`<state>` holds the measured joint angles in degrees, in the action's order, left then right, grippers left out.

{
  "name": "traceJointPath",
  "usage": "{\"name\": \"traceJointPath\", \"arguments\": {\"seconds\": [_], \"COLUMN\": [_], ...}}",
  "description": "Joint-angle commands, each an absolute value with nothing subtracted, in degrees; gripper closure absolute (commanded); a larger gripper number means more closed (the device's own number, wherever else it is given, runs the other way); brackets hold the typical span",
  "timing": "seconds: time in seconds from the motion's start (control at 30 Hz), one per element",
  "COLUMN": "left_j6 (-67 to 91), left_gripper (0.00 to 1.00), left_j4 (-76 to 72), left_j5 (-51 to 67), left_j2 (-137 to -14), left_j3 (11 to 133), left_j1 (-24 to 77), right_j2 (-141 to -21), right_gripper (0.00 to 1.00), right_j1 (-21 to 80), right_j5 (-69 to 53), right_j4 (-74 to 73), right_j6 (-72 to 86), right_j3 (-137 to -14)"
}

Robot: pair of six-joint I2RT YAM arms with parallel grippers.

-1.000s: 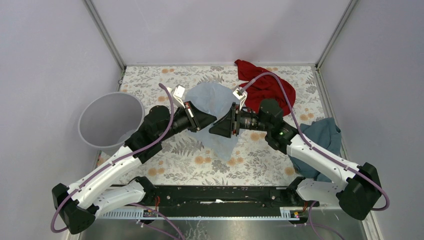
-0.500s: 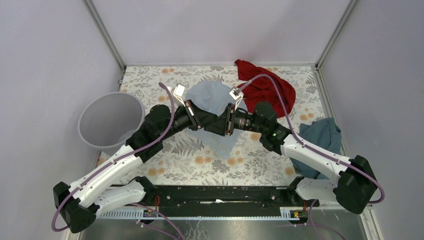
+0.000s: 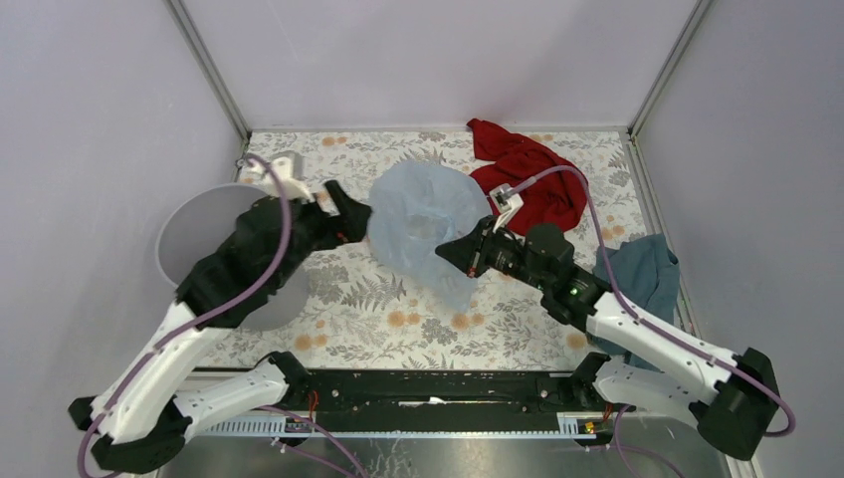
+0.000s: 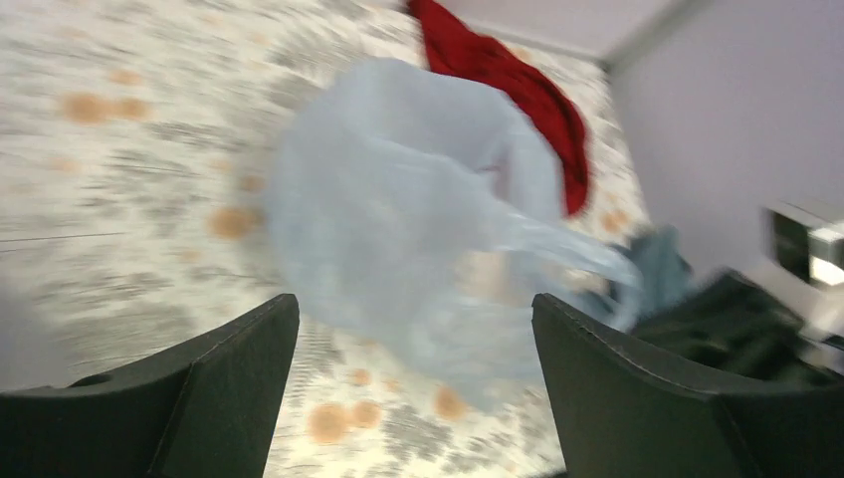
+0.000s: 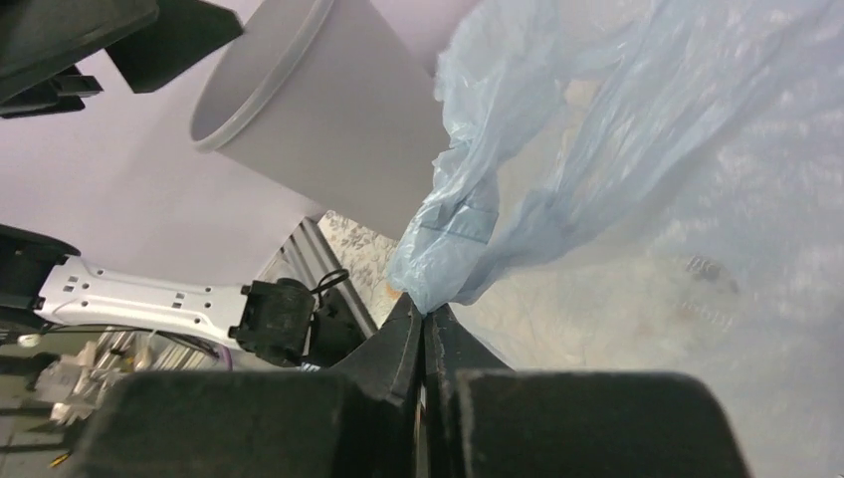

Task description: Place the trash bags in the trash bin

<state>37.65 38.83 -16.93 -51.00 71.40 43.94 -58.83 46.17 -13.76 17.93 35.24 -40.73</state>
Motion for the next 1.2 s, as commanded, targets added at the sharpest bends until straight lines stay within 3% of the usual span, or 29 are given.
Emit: {"name": "traceJointPath", "arguments": {"seconds": [0.0,0.33,0.53,0.7,0.83,1.17], "left_j6": [31.66,43.41,39.3,35.4,33.6,26.65], "left_gripper": [0.09,0.02,0.04,0.23,0.58,0.89], "left_j4": [57.38,74.25,68.34,62.87,62.67,61.61], "left_j5": [-41.73,-64.29,-62.27,-56.79,-54.88,-40.23], "left_j2": [-48.22,-61.88,-65.69,-64.41,-63.87,-63.42], "left_j3": [76.81,75.64,73.28,71.61,72.92,76.8], "left_j1": [43.94,42.97,38.57,38.06,38.06,38.14], "right_j2": [-52.83,-48.27,-44.65,-42.51,-42.19,-40.5], "right_gripper": [1.0,1.0,1.0,1.0,1.0,1.0], "right_j1": [46.26,46.27,46.26,46.25,46.28,46.26], "right_j5": [-6.18,-5.9,-4.05,-2.95,-3.14,3.68], "right_j4": [13.09,8.48,5.48,3.61,3.06,-10.92], "right_j6": [30.36,29.5,29.11,28.68,28.26,16.88], "right_j3": [-40.72,-41.35,-40.06,-39.46,-39.62,-52.25]}}
